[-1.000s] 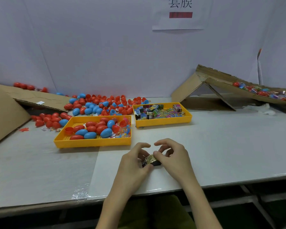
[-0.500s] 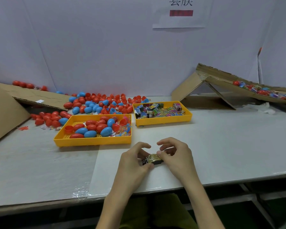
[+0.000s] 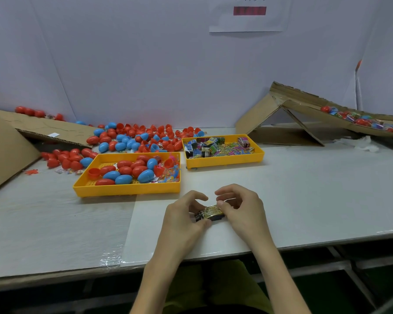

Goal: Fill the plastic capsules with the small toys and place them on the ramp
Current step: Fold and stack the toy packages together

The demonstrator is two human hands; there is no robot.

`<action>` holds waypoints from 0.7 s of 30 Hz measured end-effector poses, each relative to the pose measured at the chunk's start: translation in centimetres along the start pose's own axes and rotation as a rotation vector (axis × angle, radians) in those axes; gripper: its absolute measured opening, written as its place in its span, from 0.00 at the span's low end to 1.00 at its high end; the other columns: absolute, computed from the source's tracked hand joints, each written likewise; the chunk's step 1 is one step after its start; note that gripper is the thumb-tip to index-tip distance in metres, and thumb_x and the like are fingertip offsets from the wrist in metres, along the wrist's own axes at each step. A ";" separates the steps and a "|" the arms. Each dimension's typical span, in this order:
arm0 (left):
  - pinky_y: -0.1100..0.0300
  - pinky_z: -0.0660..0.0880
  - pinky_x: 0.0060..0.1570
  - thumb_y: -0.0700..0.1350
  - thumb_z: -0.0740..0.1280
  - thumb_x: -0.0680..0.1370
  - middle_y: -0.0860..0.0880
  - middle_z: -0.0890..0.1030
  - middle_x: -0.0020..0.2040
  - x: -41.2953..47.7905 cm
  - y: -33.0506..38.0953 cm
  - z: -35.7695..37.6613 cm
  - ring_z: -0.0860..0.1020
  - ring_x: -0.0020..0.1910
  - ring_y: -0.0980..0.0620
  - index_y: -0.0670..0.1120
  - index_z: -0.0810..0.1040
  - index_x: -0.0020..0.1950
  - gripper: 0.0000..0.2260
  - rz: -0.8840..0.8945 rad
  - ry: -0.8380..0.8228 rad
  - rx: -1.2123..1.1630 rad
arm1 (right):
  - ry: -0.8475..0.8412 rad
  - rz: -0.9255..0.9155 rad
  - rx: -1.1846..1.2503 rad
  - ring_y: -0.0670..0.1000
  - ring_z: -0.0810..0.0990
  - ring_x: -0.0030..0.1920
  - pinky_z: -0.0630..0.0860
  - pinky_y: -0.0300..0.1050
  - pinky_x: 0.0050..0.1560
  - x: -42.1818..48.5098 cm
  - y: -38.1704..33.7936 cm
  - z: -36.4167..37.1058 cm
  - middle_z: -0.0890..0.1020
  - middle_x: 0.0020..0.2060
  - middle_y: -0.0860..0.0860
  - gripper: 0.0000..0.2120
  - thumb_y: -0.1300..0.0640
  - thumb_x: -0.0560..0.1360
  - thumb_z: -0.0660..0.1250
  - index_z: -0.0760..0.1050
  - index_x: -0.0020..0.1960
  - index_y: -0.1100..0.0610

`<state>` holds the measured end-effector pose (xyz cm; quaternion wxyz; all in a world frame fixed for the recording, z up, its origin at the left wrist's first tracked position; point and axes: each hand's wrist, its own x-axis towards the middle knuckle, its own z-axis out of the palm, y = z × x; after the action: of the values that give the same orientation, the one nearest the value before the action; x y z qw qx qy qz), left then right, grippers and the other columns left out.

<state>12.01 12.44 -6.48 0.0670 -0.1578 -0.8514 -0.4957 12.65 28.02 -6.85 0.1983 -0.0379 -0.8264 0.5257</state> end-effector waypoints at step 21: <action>0.69 0.77 0.46 0.41 0.76 0.73 0.53 0.87 0.48 -0.4 0.2 -1.8 0.84 0.49 0.57 0.57 0.86 0.51 0.12 -0.026 0.009 -0.569 | -0.107 -0.210 0.276 0.46 0.84 0.50 0.77 0.34 0.49 -0.8 -0.9 -0.6 0.85 0.46 0.43 0.14 0.64 0.72 0.76 0.82 0.53 0.48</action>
<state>12.34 10.90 -5.50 0.0175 -0.1569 -0.6798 -0.7162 13.71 27.92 -6.09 0.2110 0.1044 -0.7552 0.6118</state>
